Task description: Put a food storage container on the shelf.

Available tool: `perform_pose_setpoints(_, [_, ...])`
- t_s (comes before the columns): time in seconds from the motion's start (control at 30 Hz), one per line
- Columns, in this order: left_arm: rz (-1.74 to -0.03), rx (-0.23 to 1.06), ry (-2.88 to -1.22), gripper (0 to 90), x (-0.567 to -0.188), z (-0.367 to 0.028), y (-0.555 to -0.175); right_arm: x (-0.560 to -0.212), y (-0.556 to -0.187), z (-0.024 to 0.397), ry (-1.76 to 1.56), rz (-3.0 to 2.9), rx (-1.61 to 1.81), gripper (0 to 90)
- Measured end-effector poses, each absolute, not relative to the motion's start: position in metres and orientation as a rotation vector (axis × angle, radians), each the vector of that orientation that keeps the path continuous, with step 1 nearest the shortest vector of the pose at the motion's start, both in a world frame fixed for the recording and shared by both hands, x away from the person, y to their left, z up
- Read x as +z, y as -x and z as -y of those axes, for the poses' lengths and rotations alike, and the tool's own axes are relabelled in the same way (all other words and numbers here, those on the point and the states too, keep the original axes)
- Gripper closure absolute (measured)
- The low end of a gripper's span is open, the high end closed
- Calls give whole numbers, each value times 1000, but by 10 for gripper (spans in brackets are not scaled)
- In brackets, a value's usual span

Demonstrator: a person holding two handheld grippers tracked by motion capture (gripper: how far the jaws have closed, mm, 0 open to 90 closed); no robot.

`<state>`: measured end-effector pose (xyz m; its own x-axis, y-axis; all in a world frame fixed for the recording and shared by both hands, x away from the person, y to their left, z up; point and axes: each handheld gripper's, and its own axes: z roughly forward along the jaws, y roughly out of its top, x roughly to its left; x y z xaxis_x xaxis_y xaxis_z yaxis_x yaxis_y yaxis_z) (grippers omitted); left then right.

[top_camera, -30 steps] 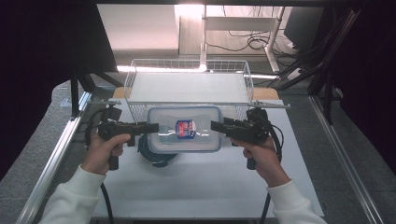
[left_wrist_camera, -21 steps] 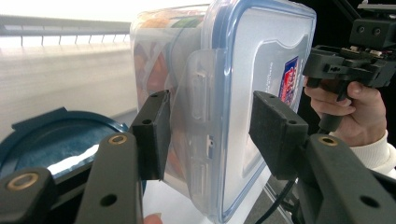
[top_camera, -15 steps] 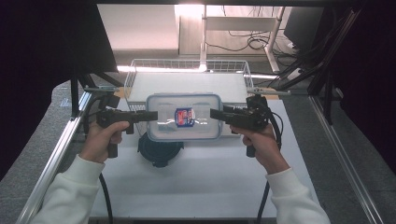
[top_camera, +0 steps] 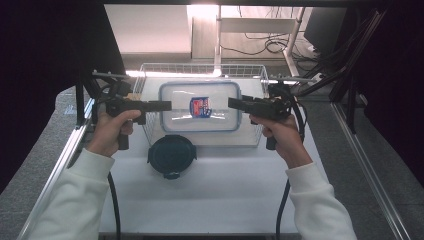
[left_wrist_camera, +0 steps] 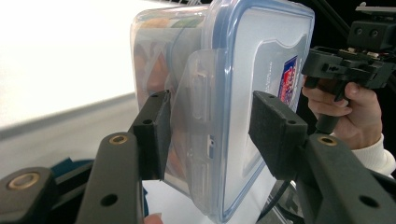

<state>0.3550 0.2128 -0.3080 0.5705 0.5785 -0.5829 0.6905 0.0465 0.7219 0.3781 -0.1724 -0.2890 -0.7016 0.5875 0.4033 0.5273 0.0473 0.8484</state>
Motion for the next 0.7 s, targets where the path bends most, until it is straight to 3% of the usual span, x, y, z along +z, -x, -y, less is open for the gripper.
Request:
perform_pose_setpoints(0.3, [-1073,-97,-1652,495,-287,-214,-383,-276,-401,171,-1202,-2224,1786,469])
perform_pose_setpoints(0.7, [-1125,-109,-1636,497,-297,-210,-418,-288,-446,173,-1312,-2227,1798,463])
